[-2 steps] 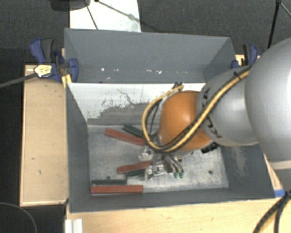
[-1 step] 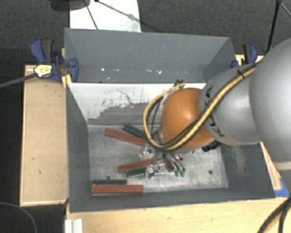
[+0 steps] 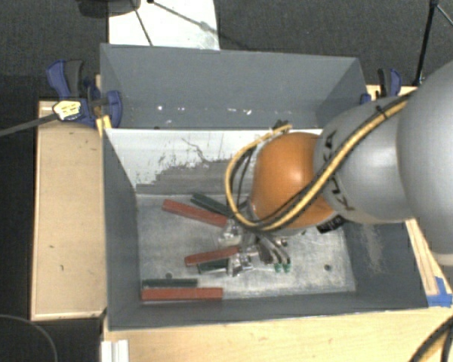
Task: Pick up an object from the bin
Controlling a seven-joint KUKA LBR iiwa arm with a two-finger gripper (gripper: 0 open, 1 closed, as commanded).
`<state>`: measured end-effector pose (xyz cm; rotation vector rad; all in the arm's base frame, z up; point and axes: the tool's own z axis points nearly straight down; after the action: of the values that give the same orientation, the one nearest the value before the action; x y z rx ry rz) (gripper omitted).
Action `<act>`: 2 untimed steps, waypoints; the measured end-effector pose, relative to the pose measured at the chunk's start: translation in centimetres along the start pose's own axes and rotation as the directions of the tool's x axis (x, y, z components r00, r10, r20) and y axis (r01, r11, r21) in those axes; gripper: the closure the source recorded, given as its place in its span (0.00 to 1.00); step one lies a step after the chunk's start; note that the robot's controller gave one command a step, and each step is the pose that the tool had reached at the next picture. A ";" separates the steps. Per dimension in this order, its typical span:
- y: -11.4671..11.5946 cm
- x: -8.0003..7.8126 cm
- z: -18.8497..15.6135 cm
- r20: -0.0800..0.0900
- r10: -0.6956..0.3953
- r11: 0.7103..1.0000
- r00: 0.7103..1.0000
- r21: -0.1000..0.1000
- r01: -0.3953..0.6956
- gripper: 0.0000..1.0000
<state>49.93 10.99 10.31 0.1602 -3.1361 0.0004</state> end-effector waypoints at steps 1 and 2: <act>0.0 0.0 -1.3 0.003 0.001 1.000 1.000 0.000 -0.001 1.00; 0.0 0.0 -2.3 0.001 0.001 1.000 1.000 0.000 -0.001 1.00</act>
Offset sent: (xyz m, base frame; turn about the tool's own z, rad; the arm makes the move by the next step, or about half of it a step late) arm 0.0002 0.0000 0.0762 0.0000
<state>49.97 11.00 12.57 0.1587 -3.1371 0.0001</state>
